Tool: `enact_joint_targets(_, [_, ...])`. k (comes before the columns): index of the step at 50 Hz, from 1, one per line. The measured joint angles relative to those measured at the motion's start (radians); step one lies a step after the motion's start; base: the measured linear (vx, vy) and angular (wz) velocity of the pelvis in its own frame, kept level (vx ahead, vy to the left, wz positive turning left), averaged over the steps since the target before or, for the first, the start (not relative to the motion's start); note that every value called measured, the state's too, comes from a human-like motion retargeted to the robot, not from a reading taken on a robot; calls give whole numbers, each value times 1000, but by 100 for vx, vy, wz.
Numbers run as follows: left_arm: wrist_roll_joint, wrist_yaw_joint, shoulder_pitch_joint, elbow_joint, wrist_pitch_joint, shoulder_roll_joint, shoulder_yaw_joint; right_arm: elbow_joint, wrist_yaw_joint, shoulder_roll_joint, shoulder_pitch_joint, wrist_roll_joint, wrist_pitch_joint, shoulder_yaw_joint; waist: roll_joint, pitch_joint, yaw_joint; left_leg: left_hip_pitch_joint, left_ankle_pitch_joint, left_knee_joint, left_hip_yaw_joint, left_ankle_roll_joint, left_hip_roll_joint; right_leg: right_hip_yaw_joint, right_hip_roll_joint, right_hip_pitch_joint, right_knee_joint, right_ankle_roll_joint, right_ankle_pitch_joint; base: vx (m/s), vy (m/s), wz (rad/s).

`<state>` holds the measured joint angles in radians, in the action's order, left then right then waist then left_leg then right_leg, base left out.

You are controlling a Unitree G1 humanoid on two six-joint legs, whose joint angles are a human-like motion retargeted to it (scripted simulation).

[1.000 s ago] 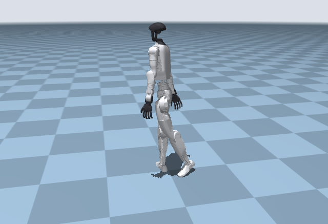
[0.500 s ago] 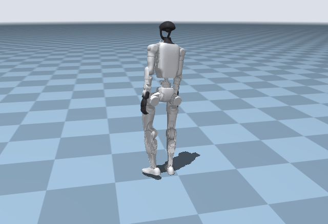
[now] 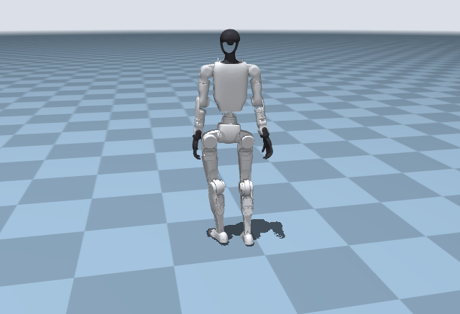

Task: Upper body actions

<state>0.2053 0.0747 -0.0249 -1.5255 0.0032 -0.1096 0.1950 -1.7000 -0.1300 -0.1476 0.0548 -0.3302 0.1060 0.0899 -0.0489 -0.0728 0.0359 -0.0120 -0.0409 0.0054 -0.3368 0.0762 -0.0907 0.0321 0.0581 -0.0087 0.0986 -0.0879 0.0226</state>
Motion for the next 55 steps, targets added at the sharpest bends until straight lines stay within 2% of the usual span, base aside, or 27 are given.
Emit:
enact_joint_targets(8, [-14, -11, -10, -27, 5, 12, 28, 45, 4, 40, -30, -54, -44, -57, 9, -1, 21, 21, -48, -16, -71, 12, -6, -53, -3, -30, 15, 49, -37, 9, 8, -67])
enact_joint_targets(14, [23, -15, 3, -20, 4, 6, 7, 123, 39, 78, -40, -104, -67, -117, 8, 29, 16, 23, -71, -12, -76, 17, 0, -69, -11, -45, 62, 71, -24, 1, 4, -30])
enact_joint_targets(18, [31, -28, 17, -10, 5, 2, 10, 154, 56, 75, -43, -173, -82, -159, 1, 43, 22, 20, -75, -7, -58, 18, 1, -65, -15, -39, 80, 73, -11, 0, 0, 20])
enact_joint_targets(22, [32, -39, 28, 4, 6, 1, 26, 144, 31, 61, -44, -237, -83, -169, -9, 28, 21, -6, -70, 4, -12, 12, 6, -15, -8, -40, 95, 56, 7, 3, -1, 71])
enact_joint_targets(27, [23, -57, 30, 26, 3, -5, 41, 96, 17, 44, -49, -206, -72, -143, -24, 25, 10, -34, -51, 17, 58, -1, 16, 28, -3, -39, 130, 32, 34, 2, -6, 93])
enact_joint_targets(31, [24, -64, 29, 23, 2, -22, 47, 83, 24, 38, -48, -147, -68, -106, -31, 37, 15, -57, -22, 25, 126, -15, 29, -103, -35, -53, 162, 30, 19, -4, -14, 119])
enact_joint_targets(35, [29, -63, 22, 5, 7, -38, 48, 97, 22, 38, -42, -101, -77, -72, -21, 41, 45, -101, 18, 35, 210, -31, 49, -301, -76, -67, 166, 66, -11, -12, -19, 162])
enact_joint_targets(37, [27, -67, 21, -2, 11, -47, 45, 108, 20, 36, -39, -84, -83, -61, -12, 51, 74, -127, 46, 37, 265, -41, 55, -346, -77, -61, 155, 98, -9, -18, -21, 210])
enact_joint_targets(39, [23, -72, 28, -4, 17, -54, 39, 115, 19, 33, -40, -67, -89, -55, -7, 73, 87, -142, 77, 32, 303, -52, 56, -318, -67, -44, 140, 110, 11, -23, -19, 199])
enact_joint_targets(43, [16, -83, 52, 28, 20, -64, 27, 96, 30, 18, -60, -23, -91, -69, -23, 143, 32, -160, 142, 15, 318, -90, 48, -177, -57, -17, 110, 50, 39, -29, -17, 148])
enact_joint_targets(45, [9, -91, 62, 60, 20, -60, 17, 78, 46, 7, -82, -16, -81, -71, -17, 185, 3, -174, 169, 17, 334, -110, 49, -116, -56, -10, 111, 40, 36, -36, -14, 146])
enact_joint_targets(47, [-22, -86, 67, 105, 3, -39, 7, 71, 57, -8, -107, -24, -65, -88, 0, 231, -57, -199, 180, 28, 321, -137, 61, -55, -50, -7, 96, 36, 26, -42, -11, 145])
enact_joint_targets(48, [-43, -83, 67, 120, -9, -30, 7, 71, 56, -14, -117, -31, -62, -103, -2, 243, -71, -213, 170, 33, 311, -126, 59, -26, -43, -5, 86, 31, 21, -39, -8, 145])
enact_joint_targets(50, [-77, -87, 57, 147, -32, -11, 17, 75, 49, -28, -127, -53, -62, -141, -14, 252, -89, -236, 111, 38, 257, -67, 53, 33, -19, -1, 63, 23, 9, -31, -3, 157])
enact_joint_targets(52, [-106, -97, 35, 173, -46, 25, 45, 85, 36, -42, -143, -103, -51, -176, -23, 252, -102, -244, 13, 42, 24, -24, 104, 110, 13, 2, 44, 20, 3, -20, 2, 198])
enact_joint_targets(53, [-114, -95, 22, 183, -51, 39, 55, 91, 28, -43, -144, -122, -46, -182, -26, 247, -98, -242, -26, 34, -65, -21, 120, 153, 26, 6, 32, 20, 1, -16, 4, 226])
enact_joint_targets(55, [-133, -88, 1, 197, -62, 60, 72, 106, 8, -39, -145, -145, -40, -185, -27, 235, -78, -228, -74, 22, -260, -68, 158, 252, 42, 17, 11, 23, 3, -15, 3, 257])
